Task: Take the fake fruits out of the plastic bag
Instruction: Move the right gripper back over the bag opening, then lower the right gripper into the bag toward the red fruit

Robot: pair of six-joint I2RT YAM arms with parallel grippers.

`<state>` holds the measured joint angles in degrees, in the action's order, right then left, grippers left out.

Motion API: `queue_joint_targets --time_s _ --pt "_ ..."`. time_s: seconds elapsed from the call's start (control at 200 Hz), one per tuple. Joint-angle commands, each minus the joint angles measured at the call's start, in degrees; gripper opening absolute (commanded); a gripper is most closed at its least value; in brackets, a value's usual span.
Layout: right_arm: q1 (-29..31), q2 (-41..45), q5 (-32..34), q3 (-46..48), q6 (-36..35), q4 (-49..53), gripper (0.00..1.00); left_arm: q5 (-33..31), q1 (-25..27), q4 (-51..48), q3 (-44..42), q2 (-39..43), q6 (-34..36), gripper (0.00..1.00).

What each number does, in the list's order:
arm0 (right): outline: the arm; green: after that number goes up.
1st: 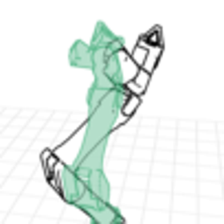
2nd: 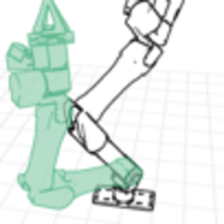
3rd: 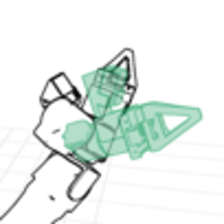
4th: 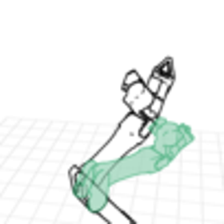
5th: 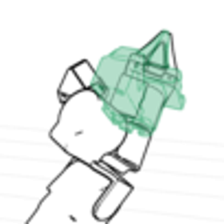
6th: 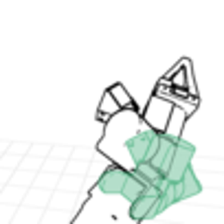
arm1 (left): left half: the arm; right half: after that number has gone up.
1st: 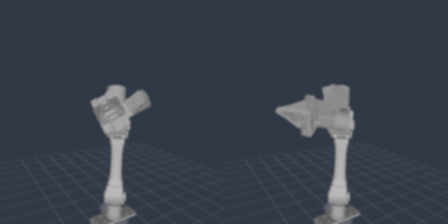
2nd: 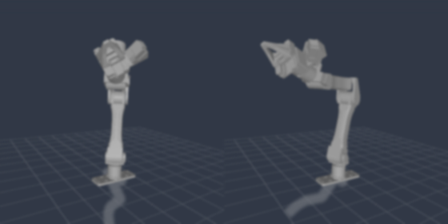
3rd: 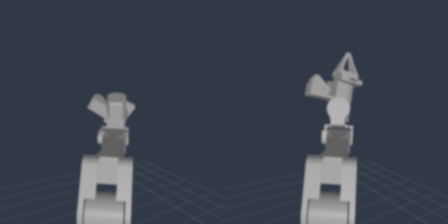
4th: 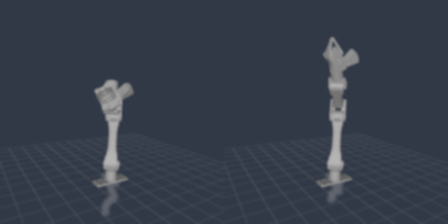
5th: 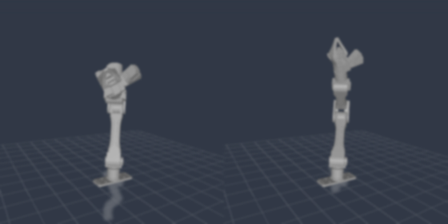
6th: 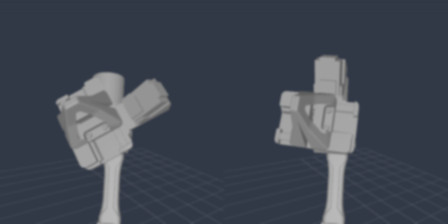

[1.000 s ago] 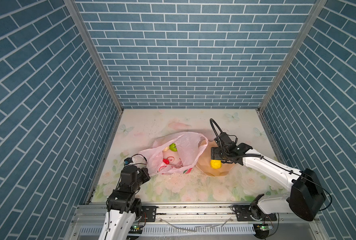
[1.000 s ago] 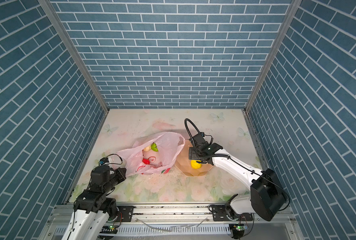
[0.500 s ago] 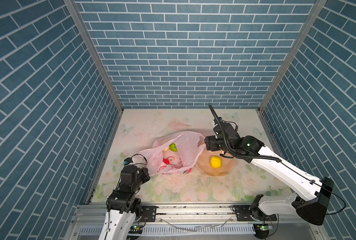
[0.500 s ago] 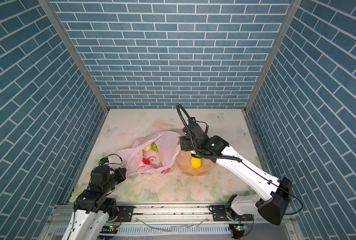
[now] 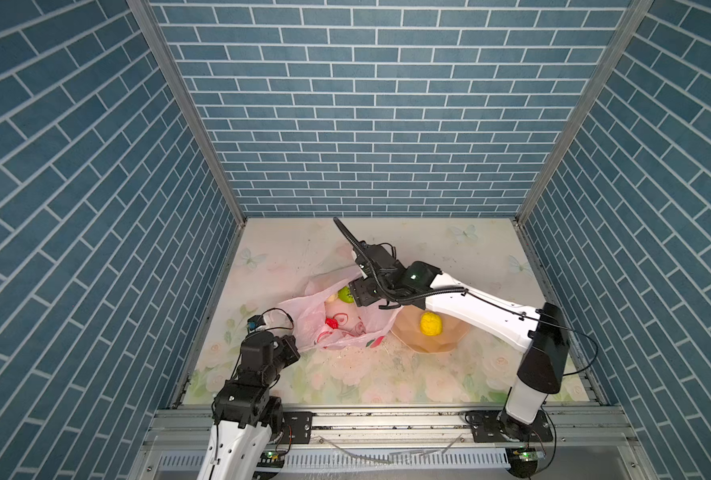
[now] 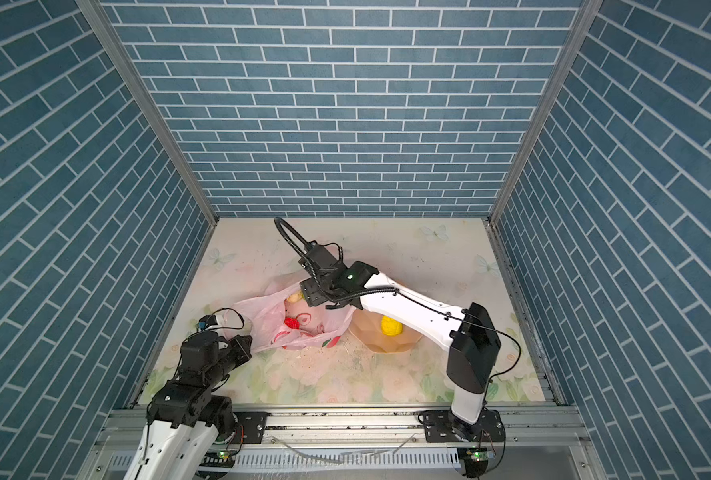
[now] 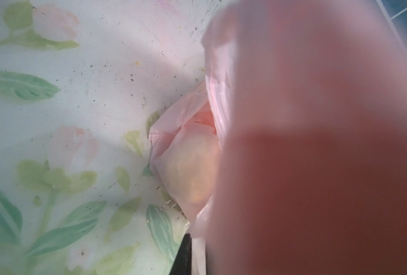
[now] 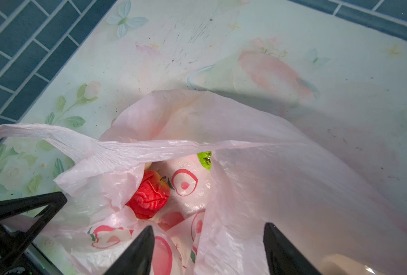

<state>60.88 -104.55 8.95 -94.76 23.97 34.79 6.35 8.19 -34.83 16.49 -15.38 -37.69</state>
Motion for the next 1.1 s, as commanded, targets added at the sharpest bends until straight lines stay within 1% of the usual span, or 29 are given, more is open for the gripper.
queue_joint_targets --time_s 0.0,0.145,0.29,0.5,0.64,0.765,1.095 --pt "0.73 -4.03 -4.05 -3.28 2.5 -1.34 0.67 0.31 0.21 0.73 1.52 0.45 0.39 0.14" --pt "1.25 -8.23 -6.44 -3.72 5.47 -4.12 0.62 0.24 0.19 1.09 2.45 -0.08 0.52 0.14" --pt "1.28 -12.35 -5.64 -5.29 5.76 -5.32 0.61 0.46 0.17 0.91 2.94 -0.09 0.52 0.14" --pt "1.34 -16.51 -4.26 -8.46 1.9 -8.14 0.61 0.37 0.21 0.34 3.37 0.33 0.27 0.14" --pt "1.34 -18.23 -2.39 -10.0 -1.45 -9.84 0.65 0.33 0.23 0.01 3.42 0.7 -0.18 0.14" --pt "1.25 -20.1 -1.75 -12.41 -4.17 -9.49 0.66 0.42 0.18 -0.01 3.36 0.46 -0.18 0.14" --pt "-0.15 -25.67 -2.68 -17.02 -6.8 -9.34 0.68 0.59 0.2 -0.32 3.66 0.7 -0.54 0.14"
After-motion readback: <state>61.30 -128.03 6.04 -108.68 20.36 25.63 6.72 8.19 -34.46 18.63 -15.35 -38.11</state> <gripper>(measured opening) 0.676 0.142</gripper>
